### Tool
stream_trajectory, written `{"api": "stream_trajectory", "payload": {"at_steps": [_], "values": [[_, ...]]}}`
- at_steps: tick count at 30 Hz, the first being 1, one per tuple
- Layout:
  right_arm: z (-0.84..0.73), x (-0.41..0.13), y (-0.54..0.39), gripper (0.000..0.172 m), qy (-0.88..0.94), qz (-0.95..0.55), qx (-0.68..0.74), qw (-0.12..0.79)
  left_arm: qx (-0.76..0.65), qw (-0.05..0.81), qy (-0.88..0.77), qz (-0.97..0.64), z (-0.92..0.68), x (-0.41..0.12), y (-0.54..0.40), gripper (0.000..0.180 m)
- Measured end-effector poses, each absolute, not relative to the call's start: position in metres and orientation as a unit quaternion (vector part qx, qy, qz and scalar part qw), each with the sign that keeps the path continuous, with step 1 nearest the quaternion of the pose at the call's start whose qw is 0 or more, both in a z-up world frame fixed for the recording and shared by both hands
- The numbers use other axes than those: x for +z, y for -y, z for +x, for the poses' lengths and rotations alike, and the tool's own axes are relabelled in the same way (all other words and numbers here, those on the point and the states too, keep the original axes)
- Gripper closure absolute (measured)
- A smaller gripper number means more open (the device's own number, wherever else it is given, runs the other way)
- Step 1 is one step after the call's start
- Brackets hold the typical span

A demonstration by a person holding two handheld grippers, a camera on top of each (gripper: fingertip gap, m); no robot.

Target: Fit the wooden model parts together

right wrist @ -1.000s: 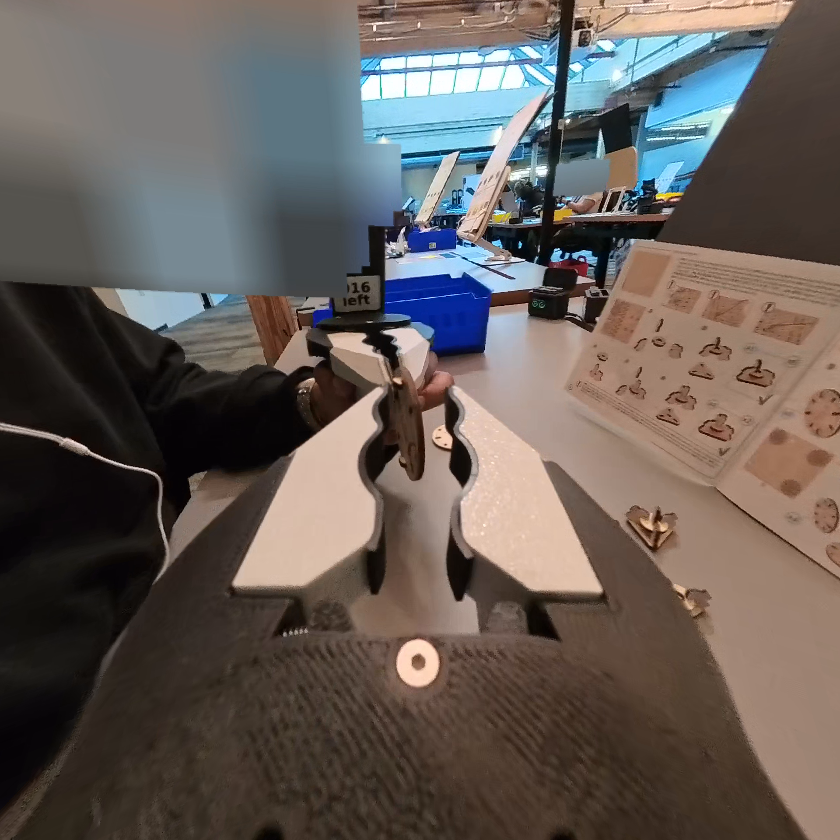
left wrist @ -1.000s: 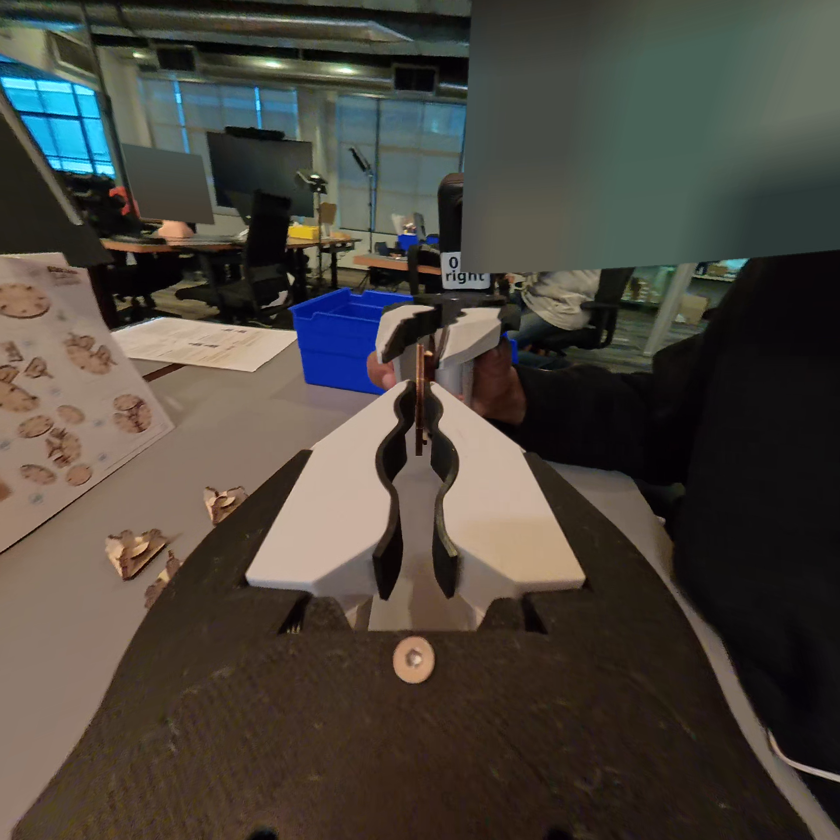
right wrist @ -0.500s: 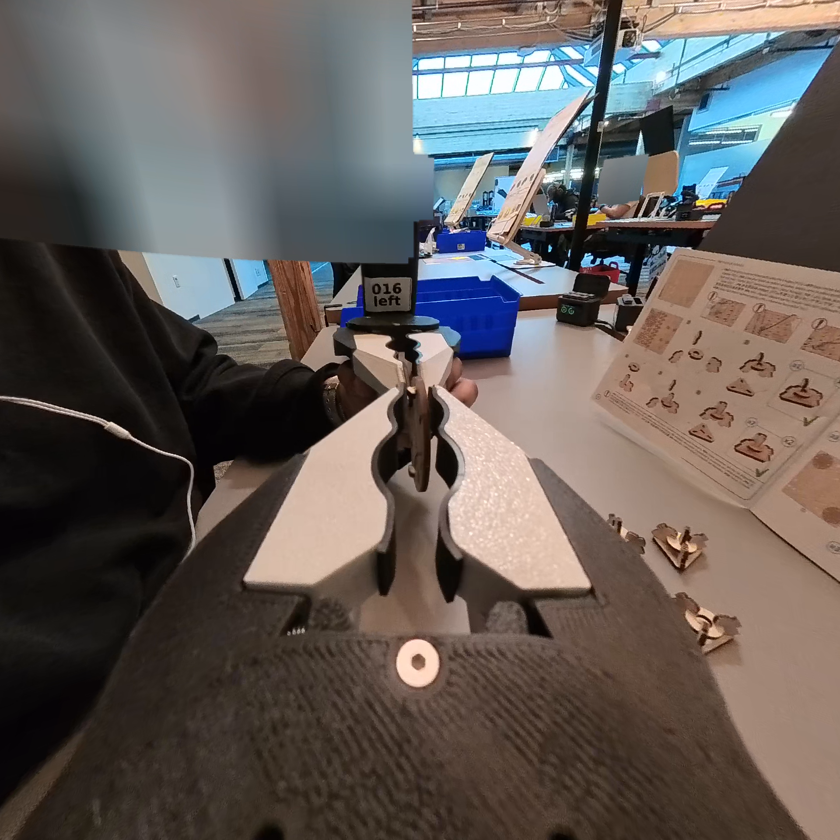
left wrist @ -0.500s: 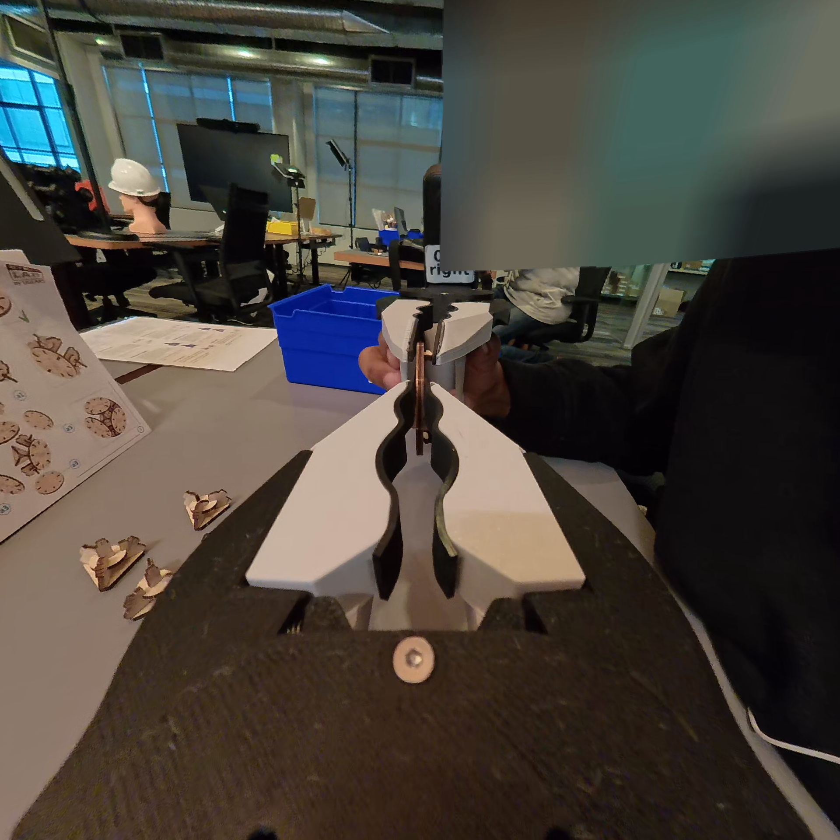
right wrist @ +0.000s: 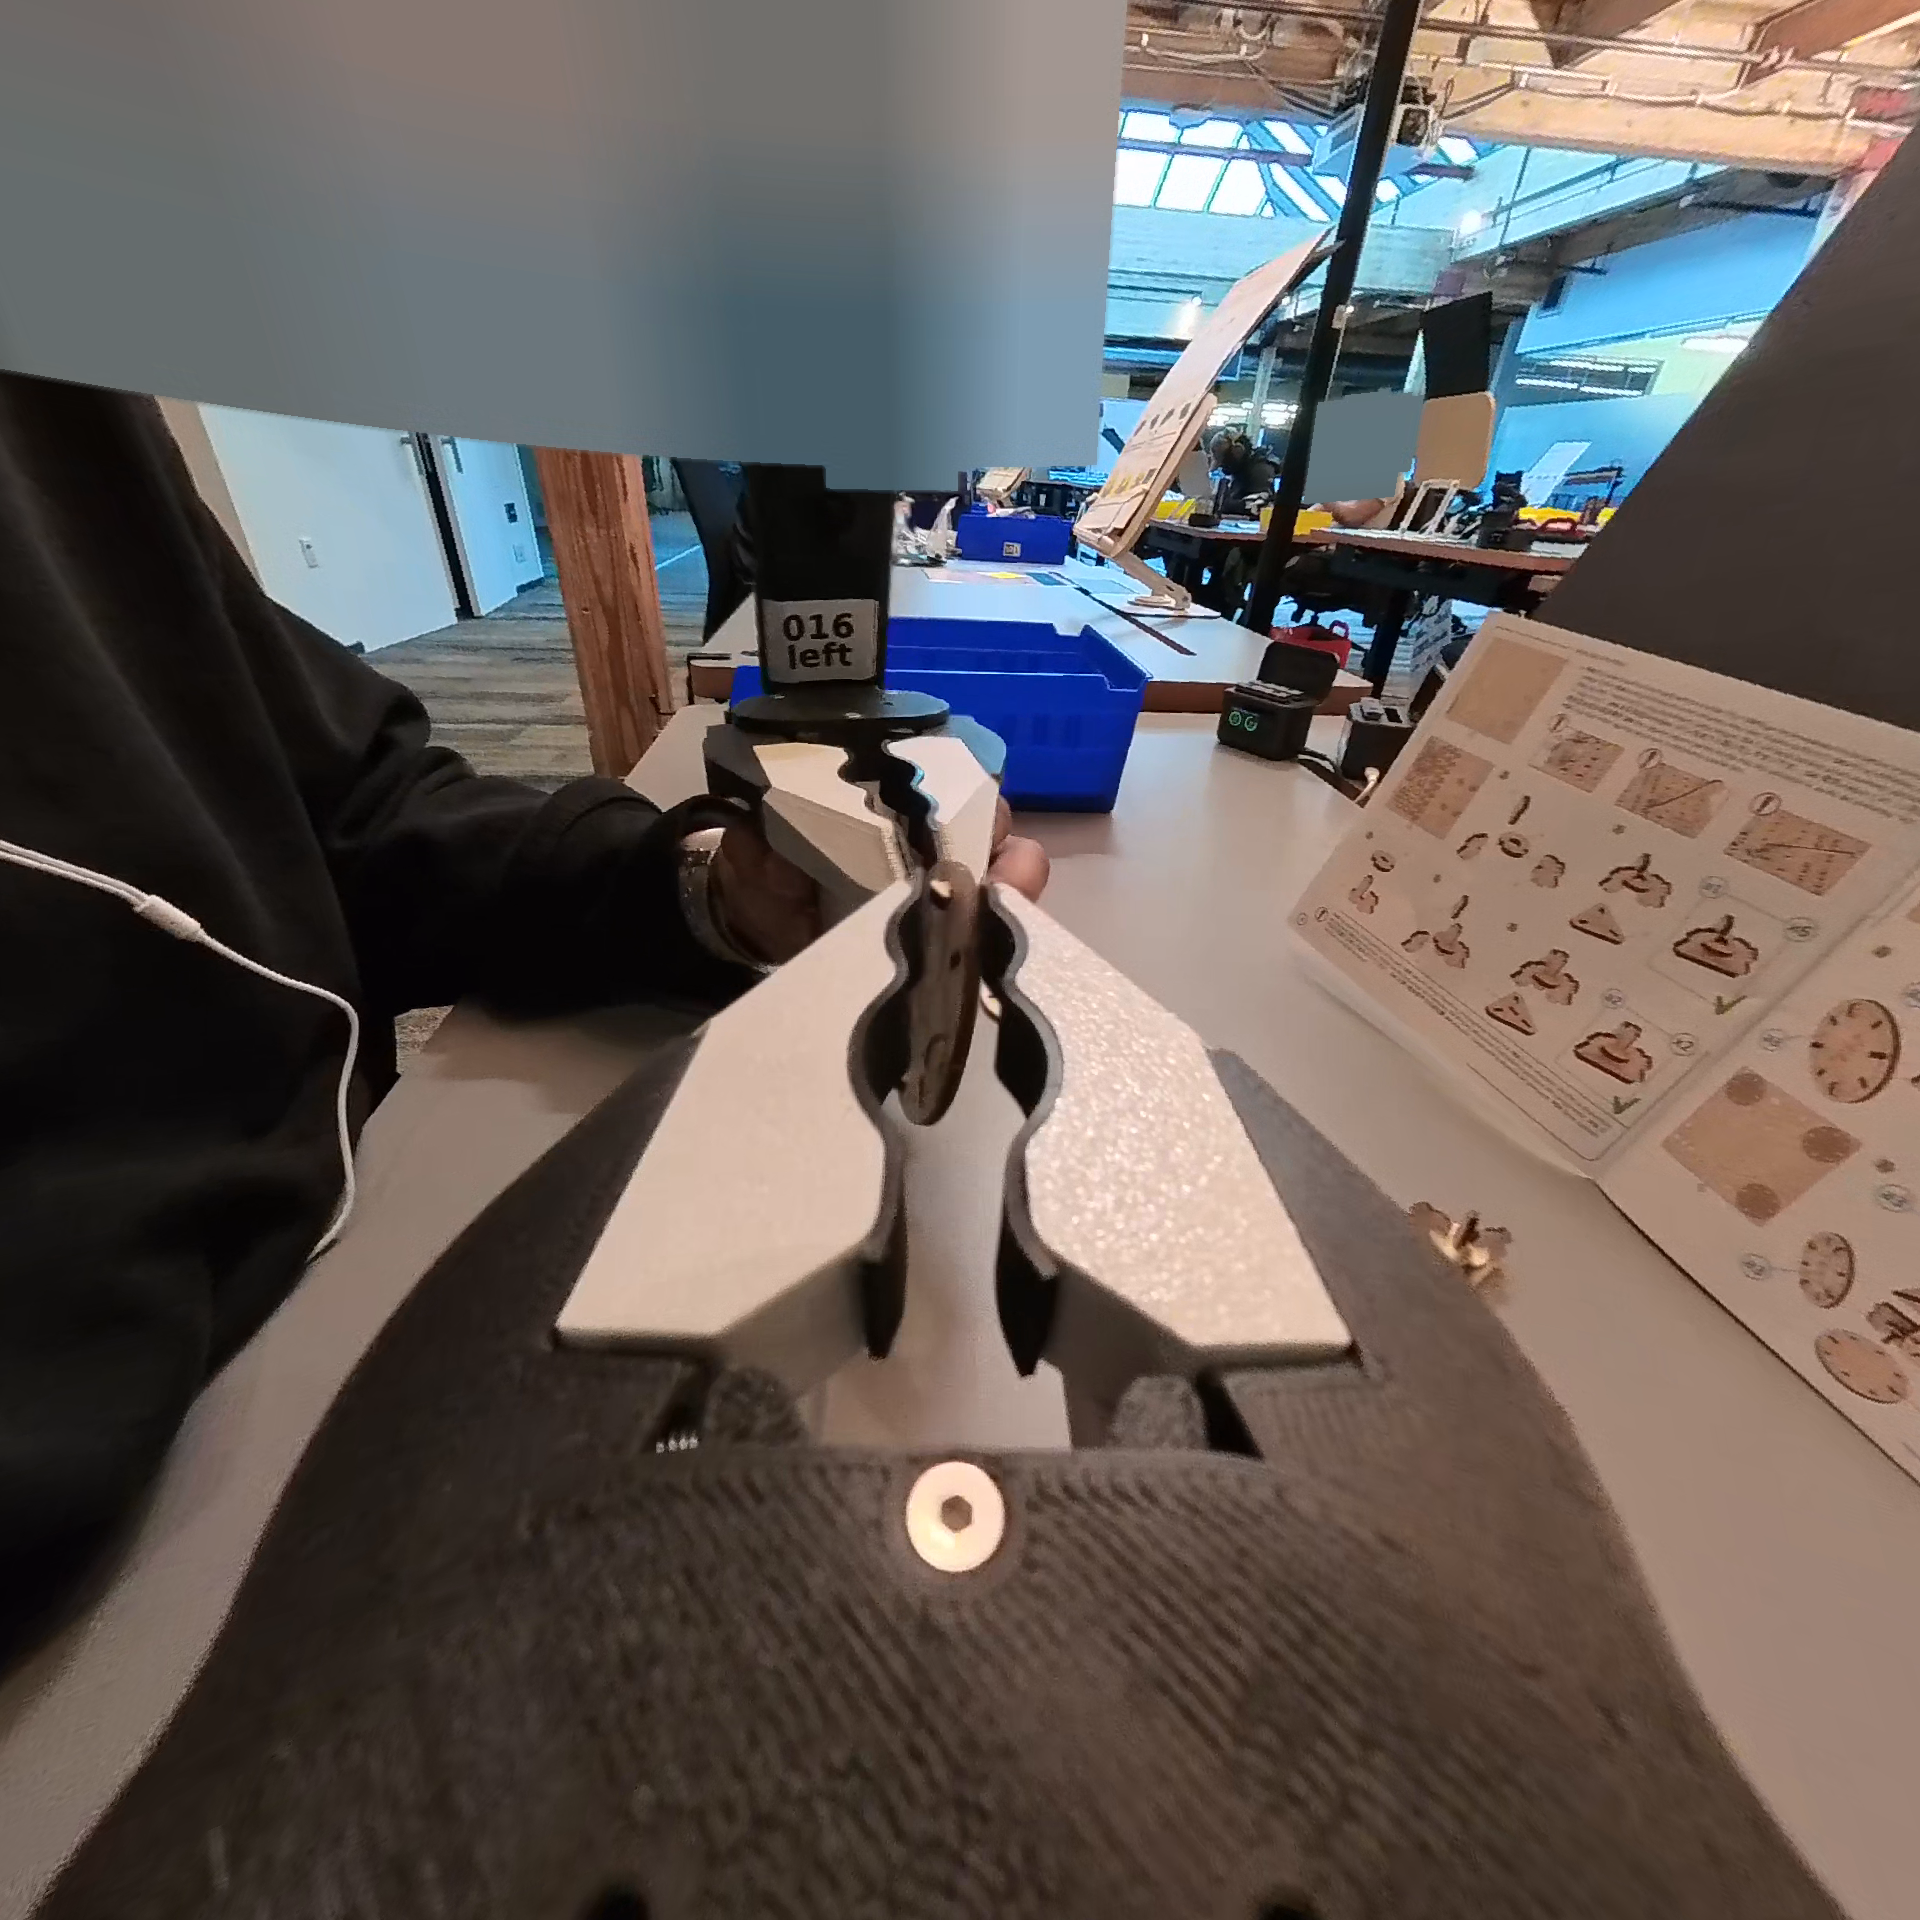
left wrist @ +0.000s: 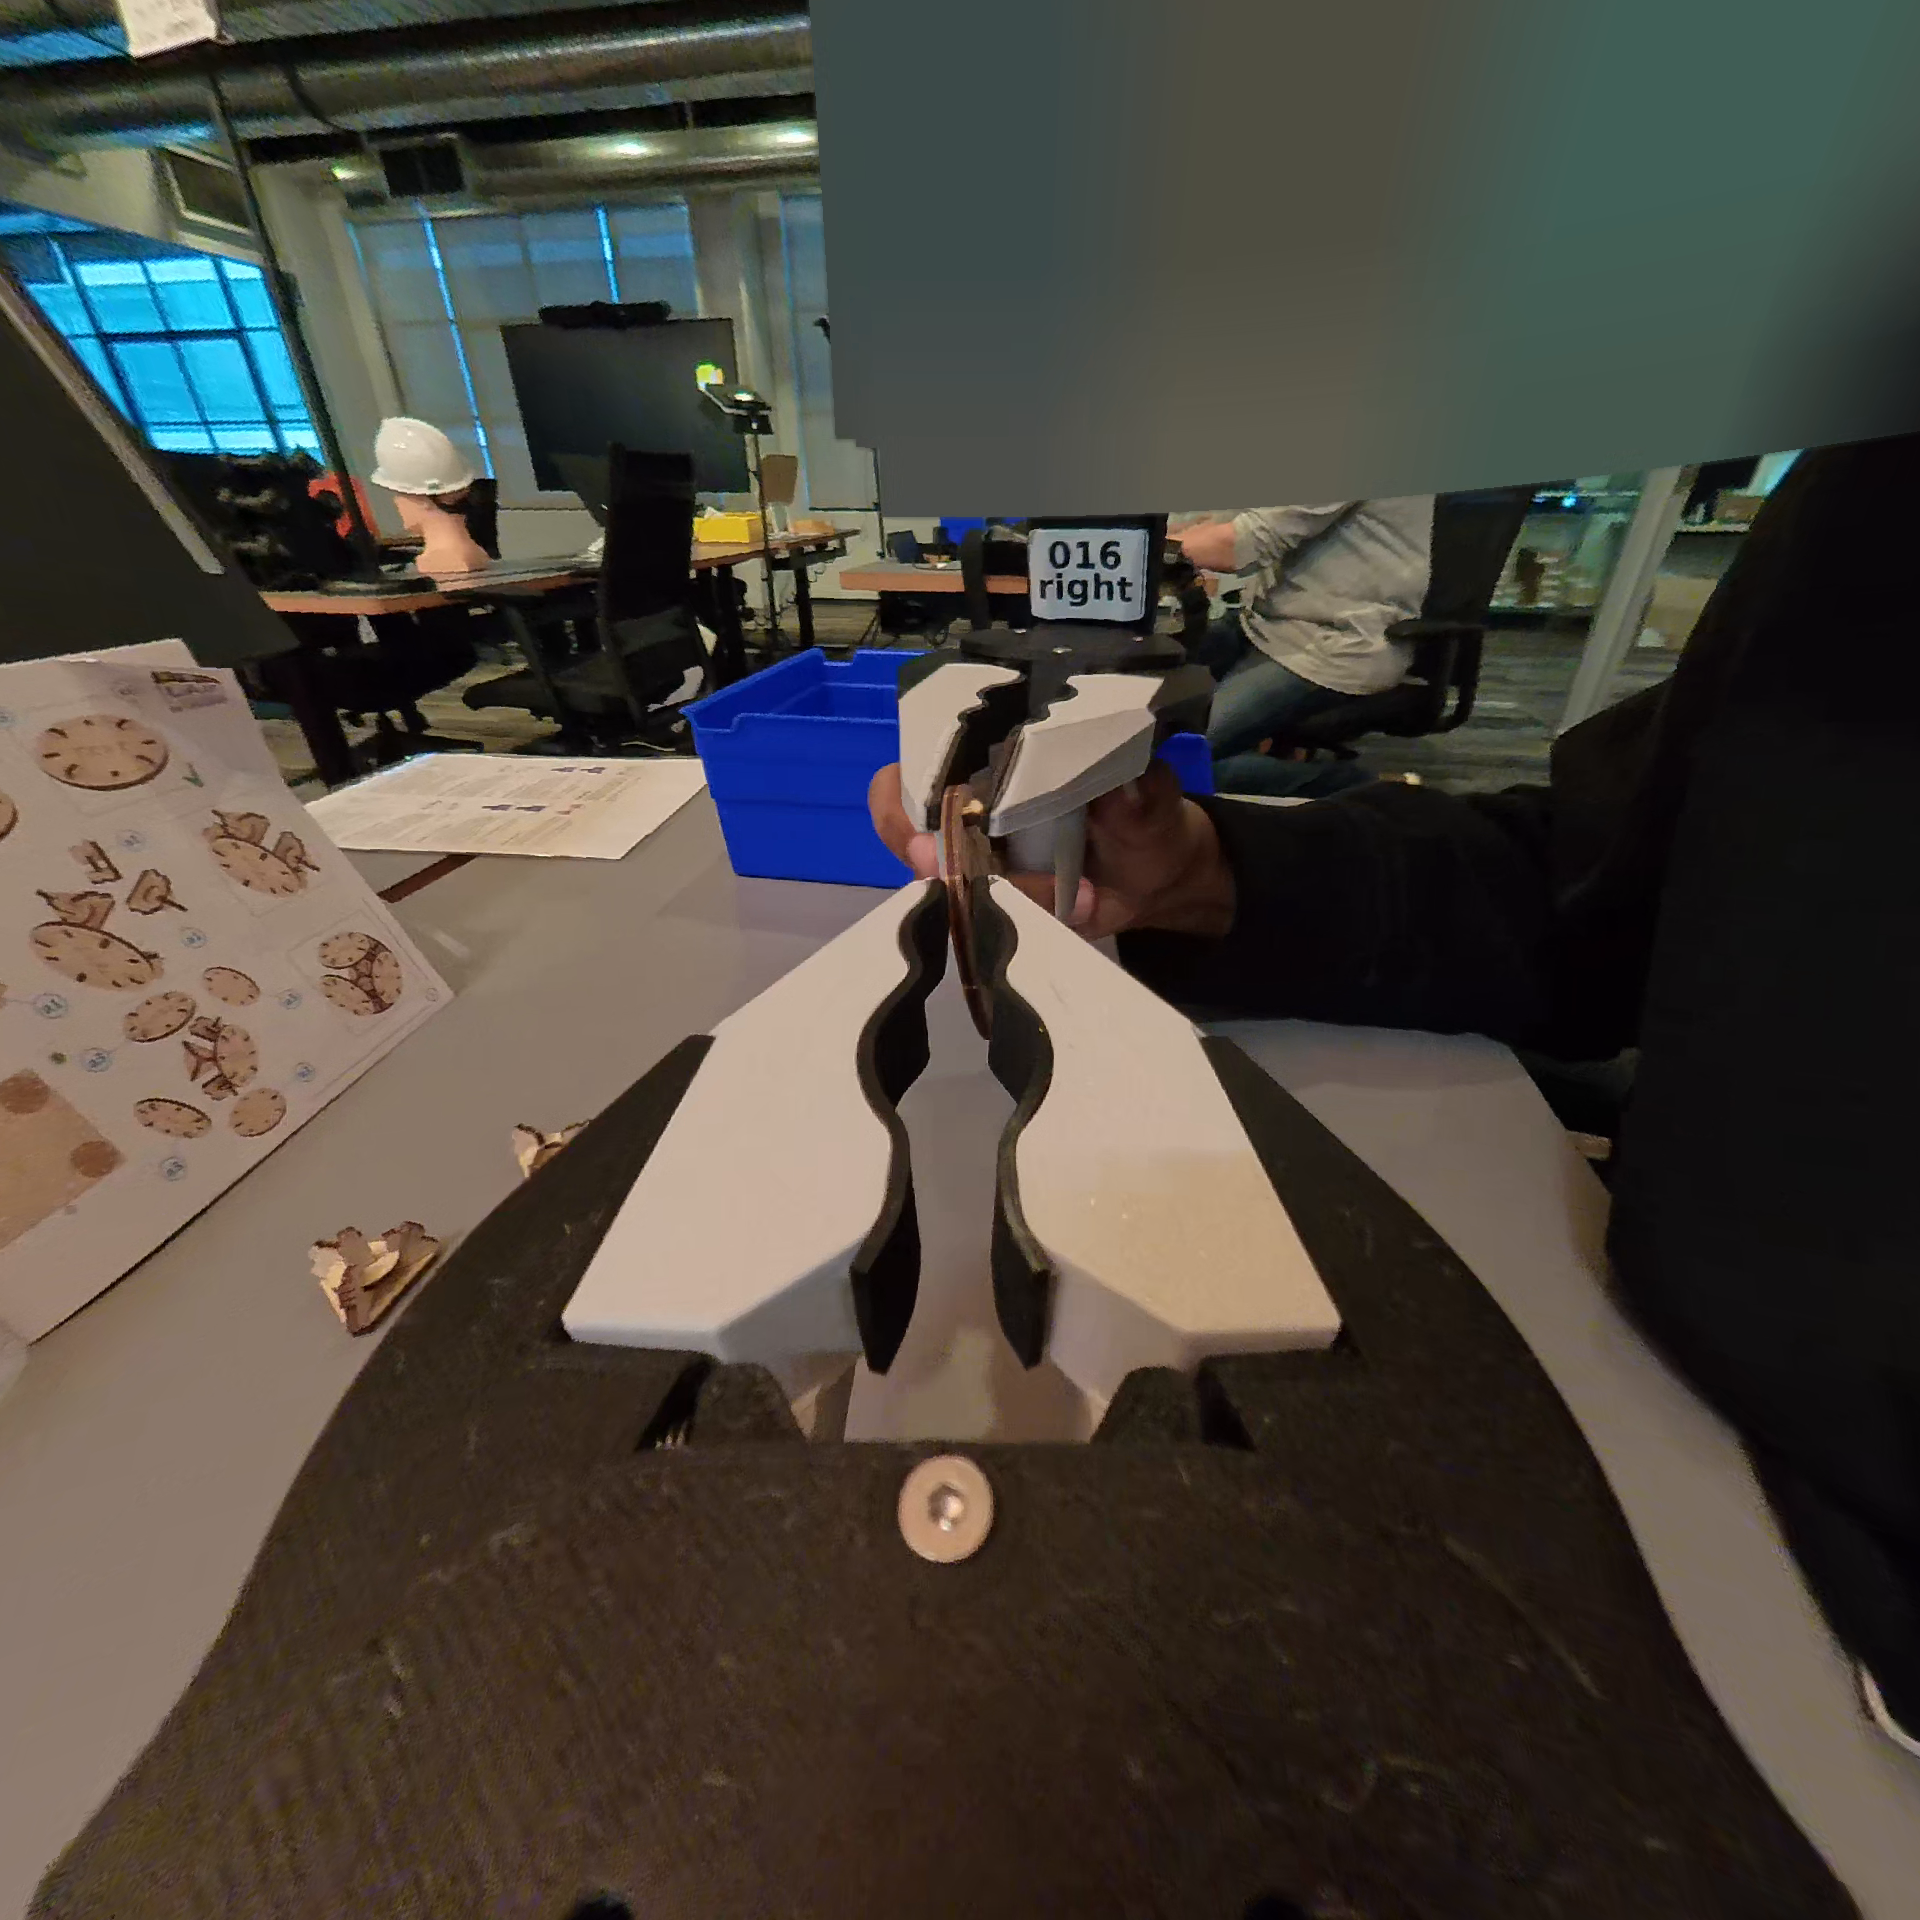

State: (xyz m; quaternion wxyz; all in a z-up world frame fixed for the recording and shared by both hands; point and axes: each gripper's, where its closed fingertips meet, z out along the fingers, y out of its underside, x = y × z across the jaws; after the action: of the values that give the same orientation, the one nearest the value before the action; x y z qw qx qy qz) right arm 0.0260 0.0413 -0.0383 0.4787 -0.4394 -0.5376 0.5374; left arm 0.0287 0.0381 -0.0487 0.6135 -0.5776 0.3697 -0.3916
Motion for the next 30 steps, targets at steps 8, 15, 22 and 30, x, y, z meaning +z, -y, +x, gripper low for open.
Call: {"api": "stream_trajectory", "payload": {"at_steps": [8,15,22,30], "values": [[0.024,-0.043,-0.048,0.162,0.536,-0.451,0.52,0.489,-0.336,0.626,-0.394,-0.584,0.032,-0.057,-0.038,0.175],[0.024,-0.038,-0.043,0.163,0.522,-0.452,0.544,0.476,-0.384,0.628,-0.349,-0.58,0.027,-0.048,-0.042,0.18],[0.028,-0.036,-0.05,0.155,0.492,-0.46,0.578,0.461,-0.369,0.635,-0.35,-0.582,0.023,-0.051,-0.046,0.18],[0.027,-0.038,-0.041,0.169,0.518,-0.445,0.565,0.464,-0.418,0.623,-0.349,-0.562,0.024,-0.045,-0.037,0.18]]}}
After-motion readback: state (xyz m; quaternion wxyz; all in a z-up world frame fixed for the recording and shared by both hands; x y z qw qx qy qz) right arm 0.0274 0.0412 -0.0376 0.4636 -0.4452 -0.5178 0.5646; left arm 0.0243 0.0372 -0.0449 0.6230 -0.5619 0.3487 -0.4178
